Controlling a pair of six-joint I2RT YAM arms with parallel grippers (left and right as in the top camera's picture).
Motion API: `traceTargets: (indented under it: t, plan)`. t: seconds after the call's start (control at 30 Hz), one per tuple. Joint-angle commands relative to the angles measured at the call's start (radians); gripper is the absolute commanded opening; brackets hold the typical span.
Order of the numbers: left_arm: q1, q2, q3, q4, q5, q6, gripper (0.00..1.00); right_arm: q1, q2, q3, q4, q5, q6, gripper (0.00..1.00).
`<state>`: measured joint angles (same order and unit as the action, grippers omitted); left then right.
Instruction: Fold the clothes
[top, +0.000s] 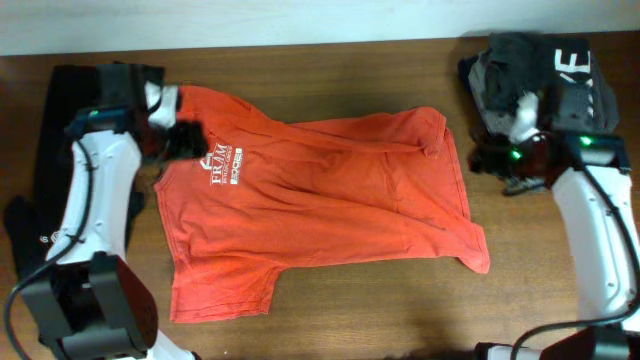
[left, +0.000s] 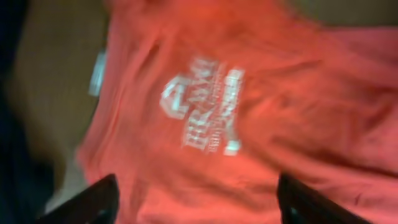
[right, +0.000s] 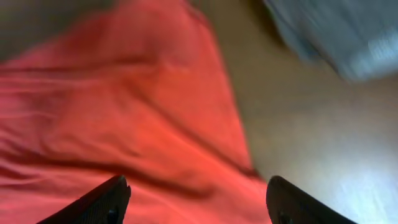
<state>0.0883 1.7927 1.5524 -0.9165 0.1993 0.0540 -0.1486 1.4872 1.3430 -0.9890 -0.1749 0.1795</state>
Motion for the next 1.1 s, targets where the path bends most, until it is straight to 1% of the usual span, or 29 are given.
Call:
traceTargets:
  t: [0.0, 0.03, 0.1, 0.23, 0.5, 0.6, 0.8, 0.97, 1.07]
  plan:
    - [-0.057, -0.02, 0.021, 0.058, -0.021, 0.08, 0.83, 0.077, 0.002, 0.031, 0.053, 0.035, -0.031, 0.75]
    - [-0.073, -0.012, 0.021, 0.091, -0.055, 0.08, 0.83, 0.093, 0.015, 0.031, 0.08, 0.04, -0.039, 0.75]
    - [-0.085, 0.003, 0.021, 0.125, -0.077, 0.097, 0.8, 0.111, 0.044, 0.031, 0.108, 0.041, -0.053, 0.74]
    - [-0.089, 0.048, 0.021, 0.177, -0.077, 0.12, 0.75, 0.117, 0.113, 0.031, 0.138, 0.05, -0.068, 0.65]
    - [-0.089, 0.097, 0.021, 0.183, -0.077, 0.12, 0.74, 0.118, 0.284, 0.031, 0.234, 0.048, -0.071, 0.58]
    - [-0.089, 0.098, 0.021, 0.183, -0.077, 0.12, 0.74, 0.118, 0.345, 0.031, 0.279, 0.047, -0.071, 0.52]
    - [-0.089, 0.098, 0.021, 0.183, -0.077, 0.12, 0.75, 0.118, 0.444, 0.031, 0.351, 0.035, -0.067, 0.43]
    - [-0.089, 0.098, 0.021, 0.183, -0.077, 0.12, 0.75, 0.118, 0.505, 0.031, 0.403, 0.028, -0.001, 0.34]
    - [-0.089, 0.098, 0.021, 0.18, -0.077, 0.12, 0.74, 0.118, 0.533, 0.031, 0.417, 0.026, 0.021, 0.31]
